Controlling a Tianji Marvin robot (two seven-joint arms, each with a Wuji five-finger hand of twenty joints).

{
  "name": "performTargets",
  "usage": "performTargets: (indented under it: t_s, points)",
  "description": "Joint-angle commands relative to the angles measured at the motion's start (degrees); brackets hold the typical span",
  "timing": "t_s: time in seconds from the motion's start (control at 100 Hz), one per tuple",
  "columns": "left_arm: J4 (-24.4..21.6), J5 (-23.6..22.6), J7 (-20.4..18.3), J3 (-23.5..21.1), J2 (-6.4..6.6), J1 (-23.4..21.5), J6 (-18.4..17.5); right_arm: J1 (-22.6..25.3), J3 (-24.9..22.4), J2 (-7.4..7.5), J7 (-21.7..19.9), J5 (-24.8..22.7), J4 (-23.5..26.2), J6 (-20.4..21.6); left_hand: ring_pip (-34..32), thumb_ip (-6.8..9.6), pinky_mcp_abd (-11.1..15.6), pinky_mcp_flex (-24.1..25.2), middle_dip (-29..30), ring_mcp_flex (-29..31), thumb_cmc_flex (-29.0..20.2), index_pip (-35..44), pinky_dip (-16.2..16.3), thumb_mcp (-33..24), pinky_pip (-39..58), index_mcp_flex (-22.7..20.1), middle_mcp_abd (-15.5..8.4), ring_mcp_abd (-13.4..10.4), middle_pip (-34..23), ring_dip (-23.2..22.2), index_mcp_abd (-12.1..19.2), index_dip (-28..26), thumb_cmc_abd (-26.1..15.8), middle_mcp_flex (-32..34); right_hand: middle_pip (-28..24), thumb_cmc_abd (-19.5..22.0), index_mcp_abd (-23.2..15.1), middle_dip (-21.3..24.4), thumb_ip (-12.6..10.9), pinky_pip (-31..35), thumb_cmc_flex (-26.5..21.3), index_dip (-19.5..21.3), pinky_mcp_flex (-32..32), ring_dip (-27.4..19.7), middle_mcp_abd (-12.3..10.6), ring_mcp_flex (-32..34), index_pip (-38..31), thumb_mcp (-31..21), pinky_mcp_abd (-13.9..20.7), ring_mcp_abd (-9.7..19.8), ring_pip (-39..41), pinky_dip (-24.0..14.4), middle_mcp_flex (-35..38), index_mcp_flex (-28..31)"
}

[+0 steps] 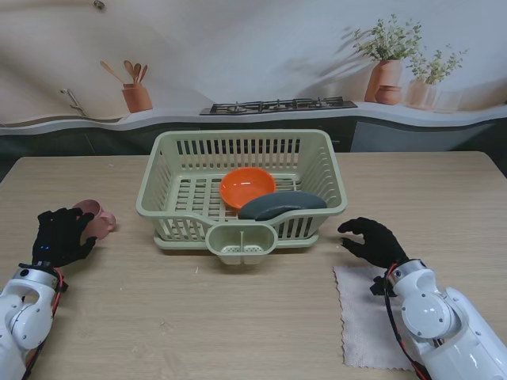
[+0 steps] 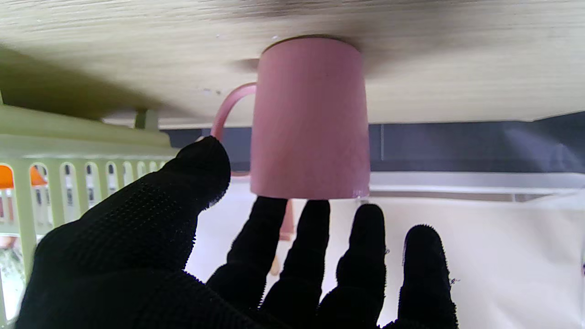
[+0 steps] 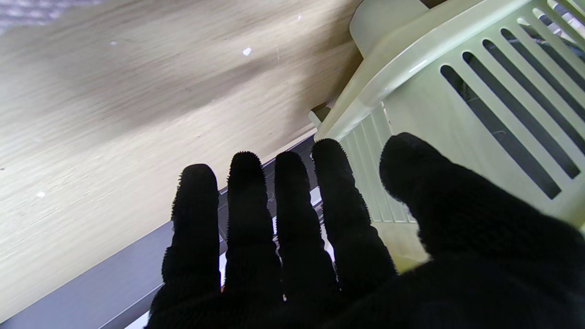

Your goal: Clear dishes and wipe the table

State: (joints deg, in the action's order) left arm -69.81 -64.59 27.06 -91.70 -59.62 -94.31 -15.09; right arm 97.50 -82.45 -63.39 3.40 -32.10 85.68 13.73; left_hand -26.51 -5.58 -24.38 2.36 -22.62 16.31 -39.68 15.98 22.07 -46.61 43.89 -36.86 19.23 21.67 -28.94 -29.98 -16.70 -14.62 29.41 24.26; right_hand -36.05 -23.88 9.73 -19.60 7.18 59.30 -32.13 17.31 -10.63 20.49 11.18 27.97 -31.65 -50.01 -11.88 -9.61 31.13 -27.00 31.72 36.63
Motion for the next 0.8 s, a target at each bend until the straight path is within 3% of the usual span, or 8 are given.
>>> performTargets:
  t_s: [0.0, 0.23, 0.43, 0.56, 0.65, 0.71, 0.79]
  points:
    - [-0.27, 0.18, -0.98, -0.05, -0.2, -0.1, 0.24, 0.33, 0.08, -0.01, -0.76, -0.04, 0.33, -0.04, -0.69, 0.32, -1.13, 0.13, 0.79, -0.59, -2.15, 1.37, 0.2, 0.31, 0.71, -1.27, 0.07, 0.4, -0.62, 0.49, -0.44, -0.28, -1.45, -0.59, 0.96, -1.19, 0.01, 0.77, -1.93, 0.03, 1.54, 0.19, 0.64, 0.03, -0.32, 0.26, 0.17, -0.92, -0.78, 0.48, -1.37, -0.99, 0.79, 0.28]
    - [0.48, -0.12, -2.17, 1.27, 0.01, 1.01, 2.01, 0.36, 0.02, -0.03, -0.64, -0.04, 0.37, 0.0, -3.02, 1.08, -2.5, -1.05, 0.32, 1.65, -9.6, 3.4, 1.29, 6.42, 2.63, -3.59, 1.09, 2.08, -1.45, -0.32, -0.39, -0.96, -5.76, 2.47, 0.97, -1.21, 0.01, 0.78, -1.93, 0.02, 1.56, 0.21, 0.64, 0.04, -0.36, 0.25, 0.14, -0.87, -0.66, 0.42, -1.38, -1.0, 0.79, 0.21]
    - [1.53, -0.13, -2.68, 2.44, 0.16, 2.17, 3.06, 0.39, -0.09, -0.07, -0.49, -0.04, 0.36, 0.06, -3.96, 1.35, -3.83, -2.36, 0.13, 2.58, -11.14, 4.13, 2.14, 7.33, 4.27, -4.37, 1.49, 2.89, -1.81, -0.59, -0.48, -1.19, -6.45, 3.48, 1.0, -1.16, -0.07, 0.79, -1.94, 0.0, 1.55, 0.21, 0.66, 0.04, -0.46, 0.25, 0.1, -0.88, -0.74, 0.44, -1.38, -1.02, 0.69, 0.2]
    - [2.22, -0.3, -2.61, 3.08, 0.27, 2.8, 3.49, 0.46, -0.11, -0.1, -0.38, 0.01, 0.42, -0.1, -5.93, -0.22, -5.0, -4.12, -0.11, 4.14, -14.99, 5.46, 4.95, 11.0, 9.21, -5.75, 2.1, 4.36, -2.23, -1.3, -0.22, -2.05, -6.37, 5.52, 0.94, -1.14, -0.02, 0.76, -1.94, 0.0, 1.56, 0.21, 0.66, 0.05, -0.43, 0.26, 0.08, -0.87, -0.73, 0.5, -1.38, -1.03, 0.82, 0.2]
    - [2.82, -0.6, -2.56, 3.77, 0.39, 3.31, 4.16, 0.49, -0.14, -0.12, -0.34, 0.06, 0.46, -0.14, -8.04, -0.19, -5.98, -5.79, -0.5, 6.01, -22.15, 7.37, 7.3, 18.0, 12.59, -7.31, 3.03, 6.01, -2.93, -2.05, -0.08, -2.87, -7.52, 7.95, 0.96, -1.12, -0.02, 0.77, -1.94, 0.01, 1.56, 0.21, 0.67, 0.05, -0.35, 0.24, 0.08, -0.85, -0.76, 0.52, -1.38, -1.04, 0.76, 0.19]
    - [3.19, -0.71, -2.56, 4.21, 0.44, 3.6, 4.66, 0.49, -0.17, -0.11, -0.36, 0.1, 0.48, -0.12, -10.47, 1.18, -6.59, -8.28, -1.01, 8.08, -27.11, 9.91, 9.93, 22.95, 16.17, -8.59, 4.14, 8.03, -3.94, -3.06, -0.17, -2.88, -8.32, 10.25, 0.95, -1.15, 0.0, 0.77, -1.94, 0.0, 1.58, 0.2, 0.67, 0.05, -0.4, 0.22, 0.09, -0.83, -0.7, 0.46, -1.38, -1.05, 0.78, 0.14]
    - [3.56, -0.59, -2.56, 4.62, 0.44, 3.9, 5.04, 0.47, -0.23, -0.11, -0.38, 0.1, 0.46, -0.01, -13.09, 1.7, -7.05, -11.23, -2.05, 10.54, -30.64, 12.19, 12.31, 24.51, 20.02, -10.22, 5.1, 10.04, -4.82, -4.05, -0.42, -2.92, -8.97, 13.38, 0.94, -1.12, -0.03, 0.76, -1.94, 0.0, 1.58, 0.2, 0.67, 0.05, -0.34, 0.21, 0.07, -0.83, -0.69, 0.5, -1.38, -1.06, 0.77, 0.14]
